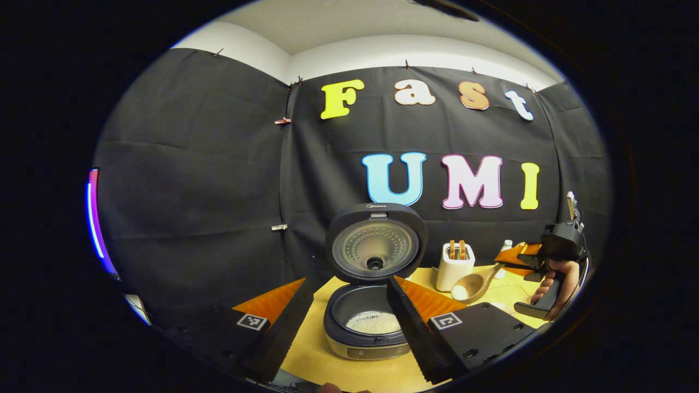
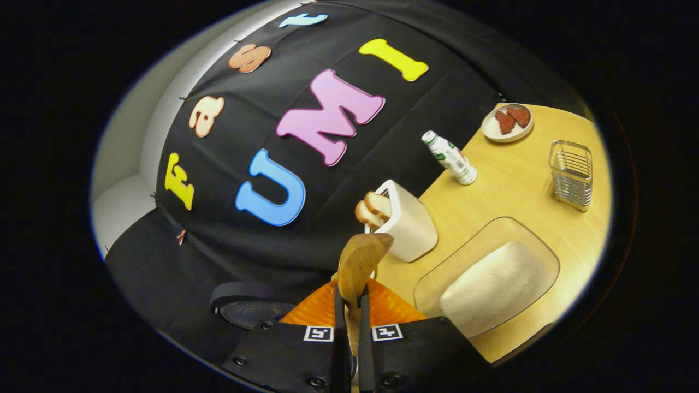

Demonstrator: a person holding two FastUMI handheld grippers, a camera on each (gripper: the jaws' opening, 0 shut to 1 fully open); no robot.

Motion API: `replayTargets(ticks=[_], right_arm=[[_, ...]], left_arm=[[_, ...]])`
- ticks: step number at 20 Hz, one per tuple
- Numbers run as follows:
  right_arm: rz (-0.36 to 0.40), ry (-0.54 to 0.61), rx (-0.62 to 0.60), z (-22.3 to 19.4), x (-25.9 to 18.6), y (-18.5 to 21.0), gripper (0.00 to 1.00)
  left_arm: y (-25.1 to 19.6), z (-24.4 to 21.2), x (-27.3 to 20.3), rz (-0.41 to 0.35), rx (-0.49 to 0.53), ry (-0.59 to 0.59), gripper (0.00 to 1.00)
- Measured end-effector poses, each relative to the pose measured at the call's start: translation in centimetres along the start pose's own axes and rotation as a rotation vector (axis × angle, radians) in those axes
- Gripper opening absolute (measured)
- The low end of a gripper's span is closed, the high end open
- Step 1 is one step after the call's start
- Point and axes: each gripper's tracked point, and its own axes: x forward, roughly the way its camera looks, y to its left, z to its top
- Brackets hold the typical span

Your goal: Close the left gripper, press the button to open the rice cooker; take a wooden spoon from the chopstick holder with the right hand, scoop a spoonful of rice and pour it into the rice cooker, then put the wooden spoon back into the chopstick holder.

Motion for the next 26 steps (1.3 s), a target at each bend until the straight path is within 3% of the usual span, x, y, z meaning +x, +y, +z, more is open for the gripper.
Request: replayTargets(ticks=[5,10,15,20,26], right_arm=[[0.082,0.098,-0.138,-5.7,2.5,5.7,0.10],[0.144,0.147,-0.383,-10.0,3.4,9.0,0.11],[0.218,0.119,-0.705,-11.9,3.4,11.3,0.11],[0.260,0.120,-0.869,-13.2,2.5,12.1,0.11],[0.377,0.036,-1.153,-14.0,1.1,14.5,0.11]], left_arm=[[1.8,-0.4,-0.2,0.040,-0.039,0.000,0.93],[2.5,-0.3,-0.6,0.064,-0.029,-0.015,0.93],[2.6,-0.7,-0.5,0.064,-0.050,-0.008,0.93],[2.2,-0.9,-0.4,0.052,-0.065,0.003,0.93],[1.5,-0.6,-0.5,0.040,-0.054,-0.010,0.94]])
